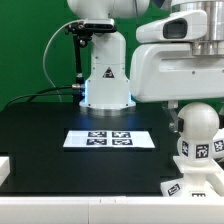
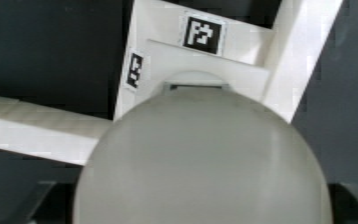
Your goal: Assemble lamp
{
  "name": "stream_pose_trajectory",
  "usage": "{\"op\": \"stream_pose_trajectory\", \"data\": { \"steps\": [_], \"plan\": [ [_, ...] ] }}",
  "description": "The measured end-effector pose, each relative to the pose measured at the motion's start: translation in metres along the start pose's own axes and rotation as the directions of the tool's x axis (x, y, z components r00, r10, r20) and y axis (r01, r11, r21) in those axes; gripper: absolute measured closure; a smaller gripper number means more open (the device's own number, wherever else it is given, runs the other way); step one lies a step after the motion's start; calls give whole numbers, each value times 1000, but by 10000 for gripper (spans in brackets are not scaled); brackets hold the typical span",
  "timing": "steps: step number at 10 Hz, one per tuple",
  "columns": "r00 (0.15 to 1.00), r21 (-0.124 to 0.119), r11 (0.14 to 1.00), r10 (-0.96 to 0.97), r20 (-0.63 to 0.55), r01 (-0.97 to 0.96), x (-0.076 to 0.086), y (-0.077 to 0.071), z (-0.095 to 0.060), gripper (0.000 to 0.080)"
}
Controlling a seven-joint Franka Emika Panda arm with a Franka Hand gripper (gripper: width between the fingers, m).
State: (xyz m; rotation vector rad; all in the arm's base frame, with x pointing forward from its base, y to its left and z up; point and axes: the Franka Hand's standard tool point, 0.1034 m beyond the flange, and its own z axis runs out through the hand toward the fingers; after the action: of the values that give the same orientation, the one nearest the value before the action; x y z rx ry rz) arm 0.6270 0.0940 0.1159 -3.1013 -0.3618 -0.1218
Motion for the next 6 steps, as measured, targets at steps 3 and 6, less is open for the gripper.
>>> {"op": "stream_pose_trajectory", "data": {
  "steps": [3, 6],
  "plan": [
    [987, 0, 987, 158, -4, -158, 1, 0, 0, 228],
    [821, -3, 821, 571, -13, -571, -1, 4, 0, 228]
  ]
}}
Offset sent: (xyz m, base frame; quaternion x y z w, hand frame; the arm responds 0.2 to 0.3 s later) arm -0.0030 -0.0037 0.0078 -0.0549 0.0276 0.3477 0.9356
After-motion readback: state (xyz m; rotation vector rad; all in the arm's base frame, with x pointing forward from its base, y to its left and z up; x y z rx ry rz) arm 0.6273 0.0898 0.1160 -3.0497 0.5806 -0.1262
